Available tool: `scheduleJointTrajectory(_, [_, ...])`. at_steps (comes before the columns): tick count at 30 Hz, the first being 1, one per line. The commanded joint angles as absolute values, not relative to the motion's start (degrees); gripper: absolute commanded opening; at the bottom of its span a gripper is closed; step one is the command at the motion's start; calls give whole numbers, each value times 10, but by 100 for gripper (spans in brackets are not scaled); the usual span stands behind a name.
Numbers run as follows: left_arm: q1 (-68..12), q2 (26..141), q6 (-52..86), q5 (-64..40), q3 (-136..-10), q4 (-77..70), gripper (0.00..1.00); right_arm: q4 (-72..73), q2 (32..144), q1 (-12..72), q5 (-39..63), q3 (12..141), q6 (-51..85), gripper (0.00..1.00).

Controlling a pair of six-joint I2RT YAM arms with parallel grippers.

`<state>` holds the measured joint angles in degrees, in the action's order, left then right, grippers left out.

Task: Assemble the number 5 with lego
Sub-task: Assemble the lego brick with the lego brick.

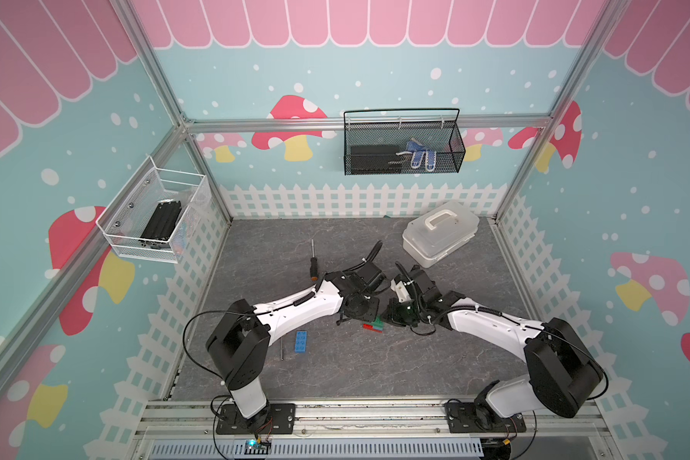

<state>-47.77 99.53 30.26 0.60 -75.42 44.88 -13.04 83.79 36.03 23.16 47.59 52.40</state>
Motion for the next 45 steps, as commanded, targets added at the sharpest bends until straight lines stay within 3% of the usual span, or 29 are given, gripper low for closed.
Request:
scheduleJointTrajectory(1, [-484, 990, 313, 11, -769, 445, 30, -100, 839, 358, 243, 470, 537, 0])
scheduleJointTrajectory(7, [-483, 987, 313, 12, -768, 445, 30, -31, 839, 352, 262, 428, 550, 0])
scheduleJointTrajectory(16, [-483, 986, 312, 10, -773, 445, 30, 163, 742, 330, 297, 308, 609, 0])
scheduleJointTrajectory(24, [-483, 989, 311, 11, -775, 446, 30, 401, 794, 323, 330, 220, 711, 0])
scheduleJointTrajectory(45, [-483, 993, 311, 9, -775, 448, 30, 540, 887, 315, 340, 190, 756, 0])
